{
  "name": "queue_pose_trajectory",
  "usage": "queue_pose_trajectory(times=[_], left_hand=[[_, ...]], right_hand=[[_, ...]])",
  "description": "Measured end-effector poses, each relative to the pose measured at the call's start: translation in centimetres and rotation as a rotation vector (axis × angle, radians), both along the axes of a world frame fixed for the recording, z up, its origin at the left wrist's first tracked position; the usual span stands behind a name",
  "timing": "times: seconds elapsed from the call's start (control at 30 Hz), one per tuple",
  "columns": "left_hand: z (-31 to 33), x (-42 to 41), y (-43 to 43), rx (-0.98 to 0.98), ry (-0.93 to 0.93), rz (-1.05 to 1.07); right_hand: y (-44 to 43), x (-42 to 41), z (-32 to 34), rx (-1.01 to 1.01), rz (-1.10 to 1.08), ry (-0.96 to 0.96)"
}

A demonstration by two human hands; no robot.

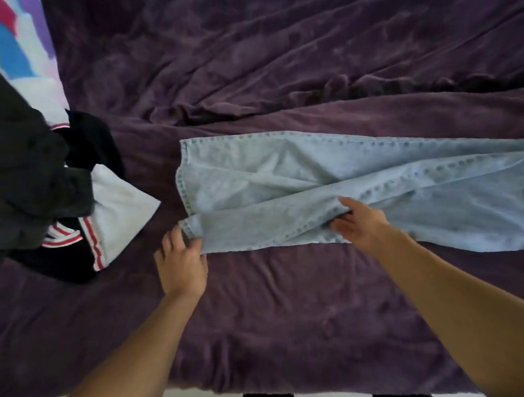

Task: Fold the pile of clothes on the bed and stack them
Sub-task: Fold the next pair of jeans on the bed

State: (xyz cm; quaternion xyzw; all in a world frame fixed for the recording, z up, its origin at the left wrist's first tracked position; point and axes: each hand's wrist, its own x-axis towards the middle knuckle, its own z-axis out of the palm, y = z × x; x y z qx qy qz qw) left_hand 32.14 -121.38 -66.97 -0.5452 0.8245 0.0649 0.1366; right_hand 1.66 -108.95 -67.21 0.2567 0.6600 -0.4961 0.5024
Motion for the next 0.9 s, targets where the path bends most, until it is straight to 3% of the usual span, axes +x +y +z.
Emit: queue_pose_trajectory(times=[0.07,0.17,0.27,0.33,0.4,0.47,0.57,0.63,0.73,0.83,0.9], left_hand=[[0.3,0.9,-2.8,-0.021,0.105,-0.106],[2.5,0.6,-6.9,0.043,0.407,-0.152],[4.7,-2.0,-12.6,0.345,0.754,0.225],[5.0,-3.7,-16.2,0.437,0.938,0.486],[4.3,-4.9,-18.6,0.471,1.003,0.718],[3.1,-5.0,-18.8,0.577,0.901,0.86],[1.0,-4.6,-16.3,0.789,0.79,0.966],[-0.6,-4.9,-14.3,0.767,0.802,0.953],[-2.6,-5.6,-12.7,0.743,0.881,0.895],[-3.7,-3.5,-13.1,0.599,0.903,0.718],[-3.5,-1.5,-13.6,0.51,0.81,0.662]], right_hand=[[-1.4,0.7,-0.7,0.021,-0.144,-0.054],[-3.5,0.5,0.6,-0.063,-0.187,-0.118],[-8.0,-1.6,4.2,-0.19,-0.245,-0.06],[-11.1,-2.3,6.7,-0.292,-0.243,0.011],[-13.3,-2.4,8.1,-0.311,-0.203,0.108],[-14.2,-1.3,8.0,-0.199,0.014,0.305],[-12.5,2.0,5.1,0.129,0.634,0.783],[-10.4,4.5,2.2,0.286,1.052,1.011],[-8.6,6.4,-1.7,0.359,1.382,1.016],[-8.7,7.6,-4.1,0.389,1.499,0.984],[-8.6,8.3,-4.1,0.336,1.571,0.982]])
